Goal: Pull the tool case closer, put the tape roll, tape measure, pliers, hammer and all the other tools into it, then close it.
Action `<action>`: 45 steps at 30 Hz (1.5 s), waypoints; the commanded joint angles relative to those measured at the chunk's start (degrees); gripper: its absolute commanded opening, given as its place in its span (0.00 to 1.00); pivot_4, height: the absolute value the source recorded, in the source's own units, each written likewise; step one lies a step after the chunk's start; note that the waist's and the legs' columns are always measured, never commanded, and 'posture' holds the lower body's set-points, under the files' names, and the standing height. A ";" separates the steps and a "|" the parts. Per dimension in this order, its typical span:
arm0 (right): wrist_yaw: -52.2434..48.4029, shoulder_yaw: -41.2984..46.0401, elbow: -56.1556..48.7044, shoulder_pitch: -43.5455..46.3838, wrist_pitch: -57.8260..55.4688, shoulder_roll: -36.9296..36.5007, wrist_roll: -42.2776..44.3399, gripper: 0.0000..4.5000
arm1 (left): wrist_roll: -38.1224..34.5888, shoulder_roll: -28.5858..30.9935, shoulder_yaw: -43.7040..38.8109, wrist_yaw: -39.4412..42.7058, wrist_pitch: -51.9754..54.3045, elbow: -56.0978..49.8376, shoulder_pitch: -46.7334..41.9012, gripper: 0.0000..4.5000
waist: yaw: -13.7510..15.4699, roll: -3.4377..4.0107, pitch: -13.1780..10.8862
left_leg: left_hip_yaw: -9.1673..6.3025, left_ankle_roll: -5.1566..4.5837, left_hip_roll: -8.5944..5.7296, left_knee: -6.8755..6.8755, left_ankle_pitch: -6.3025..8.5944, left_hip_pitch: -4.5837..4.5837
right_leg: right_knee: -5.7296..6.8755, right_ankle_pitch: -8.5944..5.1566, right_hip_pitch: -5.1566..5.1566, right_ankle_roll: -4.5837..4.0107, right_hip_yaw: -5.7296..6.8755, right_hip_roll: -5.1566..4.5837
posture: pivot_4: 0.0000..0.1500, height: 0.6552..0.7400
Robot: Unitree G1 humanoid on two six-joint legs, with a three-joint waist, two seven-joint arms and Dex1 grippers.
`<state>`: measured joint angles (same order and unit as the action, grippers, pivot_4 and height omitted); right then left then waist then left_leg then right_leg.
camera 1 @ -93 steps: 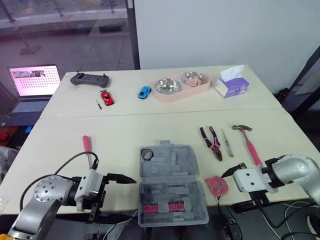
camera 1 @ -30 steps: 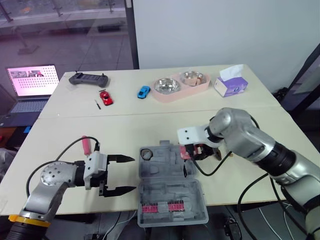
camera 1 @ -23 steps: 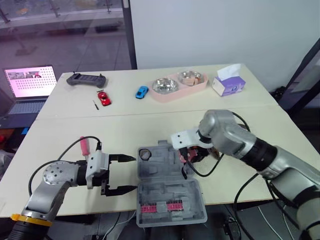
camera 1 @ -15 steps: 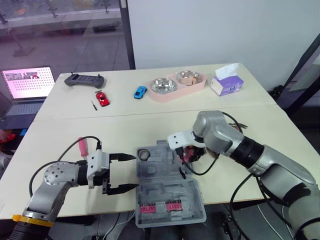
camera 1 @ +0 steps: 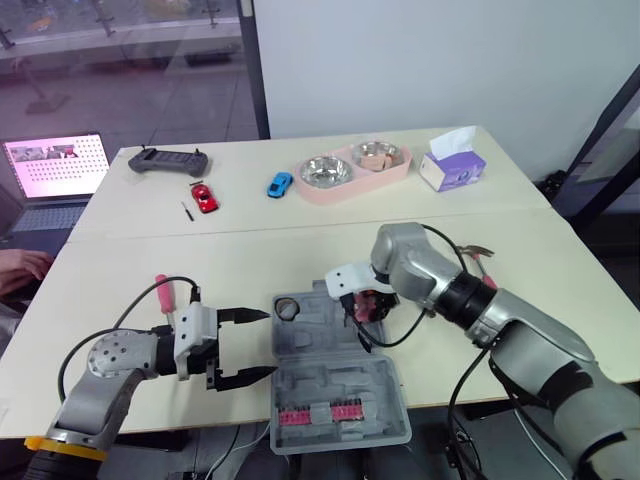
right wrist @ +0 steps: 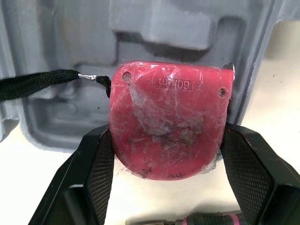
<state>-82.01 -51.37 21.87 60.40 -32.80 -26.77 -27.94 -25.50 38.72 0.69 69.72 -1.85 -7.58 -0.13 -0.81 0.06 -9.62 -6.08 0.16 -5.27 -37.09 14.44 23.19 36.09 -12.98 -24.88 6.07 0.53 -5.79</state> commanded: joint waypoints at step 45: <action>9.85 31.91 -24.83 -16.66 -8.78 -5.18 23.72 0.34 | -0.85 0.28 -2.03 0.34 -0.56 -0.57 0.56 1.00 | 0.03 -0.02 0.01 | -0.05 0.05 0.03 0.04 -0.03 0.00 | 0.02 0.01 0.00 -0.03 -0.10 -0.05 | 1.00 1.00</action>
<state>-72.89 -21.44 -2.02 43.27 -42.83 -32.40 -6.09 -25.62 38.67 0.19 69.85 -1.79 -7.56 0.43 -0.78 0.04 -9.61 -6.13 0.22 -5.24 -37.05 14.41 23.19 36.12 -12.97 -24.88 6.05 0.43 -5.83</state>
